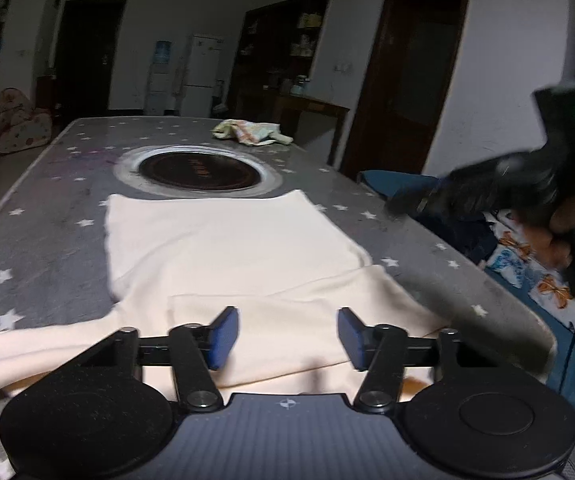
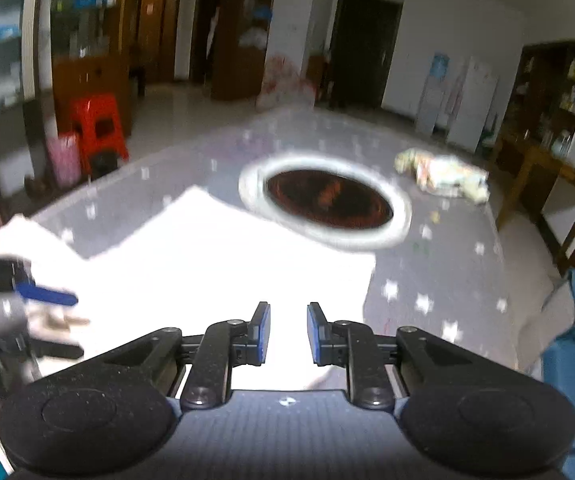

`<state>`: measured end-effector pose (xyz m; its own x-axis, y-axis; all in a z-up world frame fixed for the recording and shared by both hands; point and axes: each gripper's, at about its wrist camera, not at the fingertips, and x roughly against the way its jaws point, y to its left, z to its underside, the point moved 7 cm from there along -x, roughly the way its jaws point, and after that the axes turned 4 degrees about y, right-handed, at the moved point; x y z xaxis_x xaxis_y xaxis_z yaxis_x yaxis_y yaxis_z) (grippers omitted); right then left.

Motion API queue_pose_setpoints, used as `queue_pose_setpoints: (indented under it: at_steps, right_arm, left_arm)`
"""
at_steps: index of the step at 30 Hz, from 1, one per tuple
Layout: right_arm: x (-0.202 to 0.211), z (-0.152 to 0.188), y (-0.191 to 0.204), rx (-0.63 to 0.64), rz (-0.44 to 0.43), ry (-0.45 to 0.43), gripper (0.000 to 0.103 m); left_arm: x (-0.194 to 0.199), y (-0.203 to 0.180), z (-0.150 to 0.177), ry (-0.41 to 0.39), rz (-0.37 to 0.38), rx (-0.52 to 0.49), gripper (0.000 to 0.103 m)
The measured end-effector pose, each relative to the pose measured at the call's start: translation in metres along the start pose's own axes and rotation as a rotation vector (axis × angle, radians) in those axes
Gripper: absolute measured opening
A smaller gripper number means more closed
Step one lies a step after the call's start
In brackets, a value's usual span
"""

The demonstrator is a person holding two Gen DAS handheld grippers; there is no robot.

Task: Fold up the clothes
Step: 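Grasp the other sweatshirt sleeve with the left gripper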

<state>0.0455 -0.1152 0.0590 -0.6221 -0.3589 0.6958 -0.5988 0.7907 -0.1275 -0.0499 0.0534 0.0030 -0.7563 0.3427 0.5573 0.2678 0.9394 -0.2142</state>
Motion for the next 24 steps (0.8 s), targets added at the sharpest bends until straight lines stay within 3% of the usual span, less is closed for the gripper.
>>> queue_pose_setpoints:
  at_steps: [5, 9, 11, 17, 24]
  right_arm:
    - [-0.022, 0.03, 0.025, 0.053, -0.093, 0.073, 0.018]
    - [-0.04, 0.039, 0.035, 0.067, -0.096, 0.099, 0.018]
    - [-0.056, 0.045, 0.028, 0.036, -0.073, 0.129, 0.018]
    - [-0.059, 0.042, 0.014, -0.022, -0.063, 0.127, 0.013]
    - [-0.06, 0.015, 0.066, 0.084, -0.194, 0.083, 0.014]
  left_arm:
    - [-0.021, -0.003, 0.002, 0.036, -0.016, -0.007, 0.041]
    - [-0.026, 0.014, 0.009, 0.09, -0.057, 0.044, 0.02]
    - [-0.026, 0.024, 0.014, 0.117, -0.079, 0.072, 0.016]
    - [-0.004, 0.044, 0.021, 0.131, -0.118, 0.123, 0.015]
    - [0.003, 0.04, 0.023, 0.117, -0.112, 0.117, 0.017]
